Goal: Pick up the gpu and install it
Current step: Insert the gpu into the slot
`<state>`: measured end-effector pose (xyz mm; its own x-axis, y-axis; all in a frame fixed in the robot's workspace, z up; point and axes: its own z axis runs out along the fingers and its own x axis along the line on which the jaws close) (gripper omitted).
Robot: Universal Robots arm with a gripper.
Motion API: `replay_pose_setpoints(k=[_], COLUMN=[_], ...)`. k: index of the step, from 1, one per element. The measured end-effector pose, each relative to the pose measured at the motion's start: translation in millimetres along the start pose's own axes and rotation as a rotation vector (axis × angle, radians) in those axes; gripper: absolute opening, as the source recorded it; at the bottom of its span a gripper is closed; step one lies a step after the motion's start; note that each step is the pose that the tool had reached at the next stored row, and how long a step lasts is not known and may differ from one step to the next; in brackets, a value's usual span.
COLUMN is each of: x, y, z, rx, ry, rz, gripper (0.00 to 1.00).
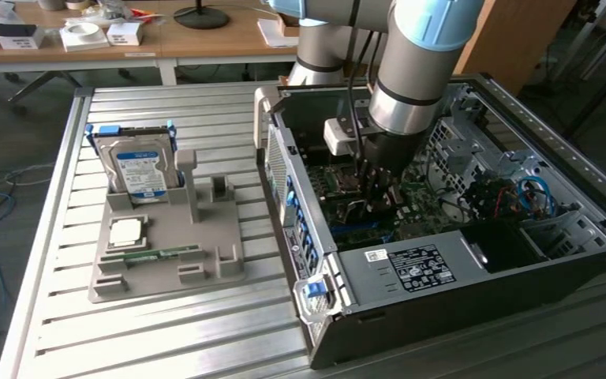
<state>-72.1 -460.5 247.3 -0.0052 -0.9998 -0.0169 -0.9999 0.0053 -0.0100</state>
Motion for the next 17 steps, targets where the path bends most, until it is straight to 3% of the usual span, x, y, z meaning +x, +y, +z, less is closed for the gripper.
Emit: replay_pose_setpoints(k=[17], x=[0.0], y=[0.1], z=[1.1], rx=[0.0], ry=[0.0], rz=[0.0], gripper=[0.26])
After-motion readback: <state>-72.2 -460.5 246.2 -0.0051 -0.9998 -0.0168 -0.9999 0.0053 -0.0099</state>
